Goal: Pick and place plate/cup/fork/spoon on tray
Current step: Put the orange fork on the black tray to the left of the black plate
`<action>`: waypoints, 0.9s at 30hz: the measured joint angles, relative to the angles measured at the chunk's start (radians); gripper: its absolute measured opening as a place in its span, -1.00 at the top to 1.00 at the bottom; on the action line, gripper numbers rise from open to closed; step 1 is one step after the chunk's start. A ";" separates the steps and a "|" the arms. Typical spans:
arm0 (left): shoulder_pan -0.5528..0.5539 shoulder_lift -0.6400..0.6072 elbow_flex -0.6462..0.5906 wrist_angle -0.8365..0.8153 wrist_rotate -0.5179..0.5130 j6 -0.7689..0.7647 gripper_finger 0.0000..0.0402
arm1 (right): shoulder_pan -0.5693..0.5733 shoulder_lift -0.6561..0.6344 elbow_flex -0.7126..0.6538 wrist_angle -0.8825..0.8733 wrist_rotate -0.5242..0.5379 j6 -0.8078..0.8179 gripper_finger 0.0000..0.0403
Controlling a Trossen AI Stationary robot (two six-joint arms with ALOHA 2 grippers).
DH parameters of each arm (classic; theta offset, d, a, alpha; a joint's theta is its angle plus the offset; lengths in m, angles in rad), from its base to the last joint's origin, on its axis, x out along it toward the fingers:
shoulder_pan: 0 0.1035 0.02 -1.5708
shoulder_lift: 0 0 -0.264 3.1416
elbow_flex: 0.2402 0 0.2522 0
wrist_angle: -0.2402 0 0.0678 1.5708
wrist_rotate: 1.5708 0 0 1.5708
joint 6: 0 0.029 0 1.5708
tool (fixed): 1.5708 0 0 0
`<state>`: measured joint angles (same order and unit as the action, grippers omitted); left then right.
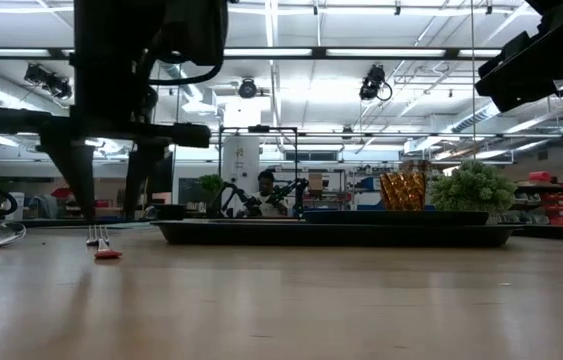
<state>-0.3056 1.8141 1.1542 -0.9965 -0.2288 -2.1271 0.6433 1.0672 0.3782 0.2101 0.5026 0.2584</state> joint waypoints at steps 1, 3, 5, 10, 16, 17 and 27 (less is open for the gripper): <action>0.004 0.000 0.000 0.001 0.000 0.010 0.17 | 0.002 0.000 0.000 0.001 0.000 0.000 0.50; 0.011 0.003 -0.003 -0.002 -0.001 0.021 0.17 | 0.006 0.000 0.000 0.006 0.000 0.000 0.50; 0.016 0.007 -0.025 0.010 0.003 0.021 0.17 | 0.011 0.000 0.000 0.007 0.000 0.003 0.50; 0.015 0.007 -0.080 0.124 0.019 0.022 0.17 | 0.033 0.000 0.000 0.018 0.000 0.003 0.50; 0.014 0.003 -0.111 0.160 0.039 0.024 0.21 | 0.038 0.000 0.001 0.049 0.000 0.000 0.50; 0.014 0.003 -0.111 0.160 0.042 0.028 0.24 | 0.038 0.000 0.001 0.050 0.000 0.000 0.50; 0.009 0.003 -0.112 0.157 0.060 0.115 0.67 | 0.038 0.000 0.001 0.051 0.000 0.000 0.50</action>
<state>-0.2965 1.8171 1.0420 -0.8395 -0.1687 -2.0126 0.6815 1.0668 0.3790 0.2607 0.5029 0.2584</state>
